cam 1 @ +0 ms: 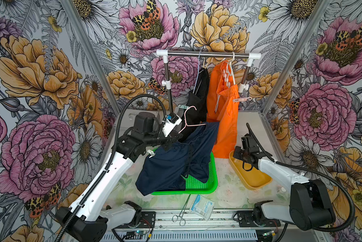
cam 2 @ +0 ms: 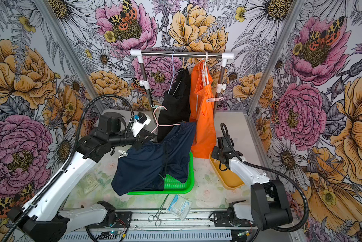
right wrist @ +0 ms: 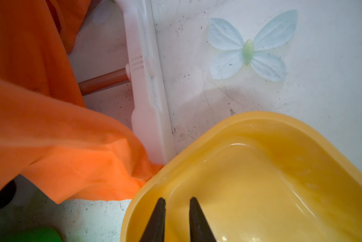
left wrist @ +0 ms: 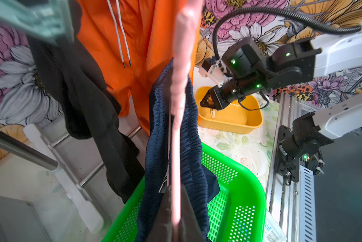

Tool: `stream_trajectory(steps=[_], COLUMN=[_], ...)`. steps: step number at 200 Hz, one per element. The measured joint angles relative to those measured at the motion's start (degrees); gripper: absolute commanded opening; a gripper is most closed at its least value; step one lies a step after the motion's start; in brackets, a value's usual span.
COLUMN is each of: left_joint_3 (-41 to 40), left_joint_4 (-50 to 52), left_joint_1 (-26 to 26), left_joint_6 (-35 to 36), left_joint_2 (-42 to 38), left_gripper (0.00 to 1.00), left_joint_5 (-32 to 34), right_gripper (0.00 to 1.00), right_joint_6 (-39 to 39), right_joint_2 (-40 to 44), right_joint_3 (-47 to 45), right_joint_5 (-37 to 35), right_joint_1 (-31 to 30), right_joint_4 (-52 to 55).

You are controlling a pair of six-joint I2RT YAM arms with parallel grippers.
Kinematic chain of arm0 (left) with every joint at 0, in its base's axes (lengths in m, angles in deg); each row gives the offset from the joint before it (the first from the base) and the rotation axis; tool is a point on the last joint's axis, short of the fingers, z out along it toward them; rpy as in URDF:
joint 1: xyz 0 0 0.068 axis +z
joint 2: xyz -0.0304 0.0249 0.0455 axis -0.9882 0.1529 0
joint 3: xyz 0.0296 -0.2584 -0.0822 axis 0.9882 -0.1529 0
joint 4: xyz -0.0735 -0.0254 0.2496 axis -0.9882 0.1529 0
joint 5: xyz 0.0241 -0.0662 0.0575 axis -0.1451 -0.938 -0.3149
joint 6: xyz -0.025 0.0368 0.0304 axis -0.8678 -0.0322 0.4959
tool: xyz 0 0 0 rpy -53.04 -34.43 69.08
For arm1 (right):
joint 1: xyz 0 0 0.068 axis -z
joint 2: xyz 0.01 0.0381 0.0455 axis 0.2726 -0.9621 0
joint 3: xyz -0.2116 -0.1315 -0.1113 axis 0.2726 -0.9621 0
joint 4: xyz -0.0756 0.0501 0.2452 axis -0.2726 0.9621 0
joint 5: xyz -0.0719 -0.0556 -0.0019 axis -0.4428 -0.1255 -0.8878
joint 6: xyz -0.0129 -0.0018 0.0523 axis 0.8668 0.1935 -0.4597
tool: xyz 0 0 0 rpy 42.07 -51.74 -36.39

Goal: Remove the clothespins securing shorts to the hanger
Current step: Place the clothespin in the storage box, then adjust the storage box at the center of the board.

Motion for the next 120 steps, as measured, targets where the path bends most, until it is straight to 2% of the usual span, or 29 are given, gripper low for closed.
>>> stream_trajectory(steps=[52, 120], left_joint_3=[5.86, 4.44], left_joint_4=[0.46, 1.29], left_joint_1=[-2.86, -3.23], left_joint_6=[0.0, 0.24], left_joint_2=[-0.76, -1.36], left_gripper=[0.0, 0.0], left_joint_5=[0.02, 1.86], right_gripper=[0.0, 0.0], right_joint_6=[-1.88, -5.03], right_joint_2=[0.96, 3.37], right_joint_3=[-2.51, -6.01], right_joint_5=[-0.22, 3.1], right_joint_1=[0.0, 0.04], right_joint_4=[1.92, 1.55])
